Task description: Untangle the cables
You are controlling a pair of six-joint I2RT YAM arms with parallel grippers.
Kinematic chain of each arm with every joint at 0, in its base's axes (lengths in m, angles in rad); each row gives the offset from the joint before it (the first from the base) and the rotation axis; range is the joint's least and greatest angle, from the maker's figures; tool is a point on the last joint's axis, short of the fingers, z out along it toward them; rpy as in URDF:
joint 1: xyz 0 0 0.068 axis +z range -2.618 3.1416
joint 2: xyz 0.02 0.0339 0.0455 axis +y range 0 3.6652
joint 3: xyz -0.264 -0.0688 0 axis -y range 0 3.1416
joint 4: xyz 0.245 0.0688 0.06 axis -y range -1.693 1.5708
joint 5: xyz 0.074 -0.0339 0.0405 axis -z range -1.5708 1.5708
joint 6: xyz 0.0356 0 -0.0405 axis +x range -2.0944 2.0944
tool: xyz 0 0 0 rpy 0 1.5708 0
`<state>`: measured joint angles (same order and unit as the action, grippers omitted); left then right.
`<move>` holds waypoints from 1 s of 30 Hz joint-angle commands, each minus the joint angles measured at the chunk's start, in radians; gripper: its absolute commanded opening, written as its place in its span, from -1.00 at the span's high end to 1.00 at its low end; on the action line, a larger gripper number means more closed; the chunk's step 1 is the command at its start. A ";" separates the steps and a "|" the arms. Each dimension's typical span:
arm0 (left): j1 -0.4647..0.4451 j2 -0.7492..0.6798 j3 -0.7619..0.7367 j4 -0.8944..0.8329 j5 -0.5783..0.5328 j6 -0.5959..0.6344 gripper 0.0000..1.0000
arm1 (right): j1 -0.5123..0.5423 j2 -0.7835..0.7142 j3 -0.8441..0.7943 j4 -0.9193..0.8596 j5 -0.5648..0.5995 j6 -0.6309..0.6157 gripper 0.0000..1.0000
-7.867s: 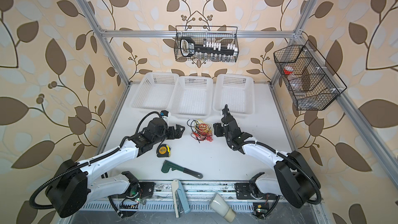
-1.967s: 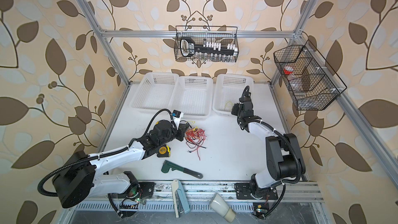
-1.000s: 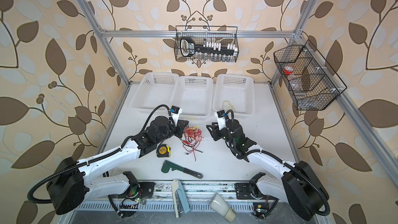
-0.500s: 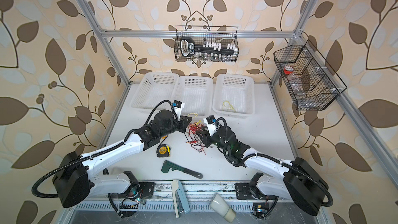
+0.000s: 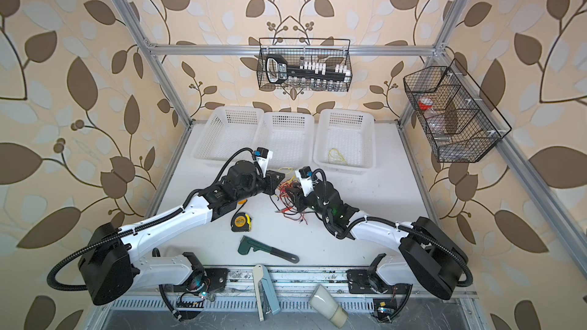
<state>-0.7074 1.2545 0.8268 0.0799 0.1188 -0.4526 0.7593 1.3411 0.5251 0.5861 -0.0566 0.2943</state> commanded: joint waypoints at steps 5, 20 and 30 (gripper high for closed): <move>-0.005 0.002 0.055 0.082 0.033 -0.020 1.00 | 0.004 0.045 0.034 0.040 -0.030 0.011 0.65; -0.005 -0.073 0.014 -0.037 -0.154 0.030 1.00 | -0.067 -0.063 -0.063 -0.072 0.151 0.027 1.00; -0.003 -0.139 0.005 -0.143 -0.330 0.083 1.00 | -0.216 -0.229 -0.132 -0.224 0.312 0.082 1.00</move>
<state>-0.7082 1.1549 0.8268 -0.0334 -0.1097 -0.4129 0.5747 1.1507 0.4110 0.4530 0.1268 0.3542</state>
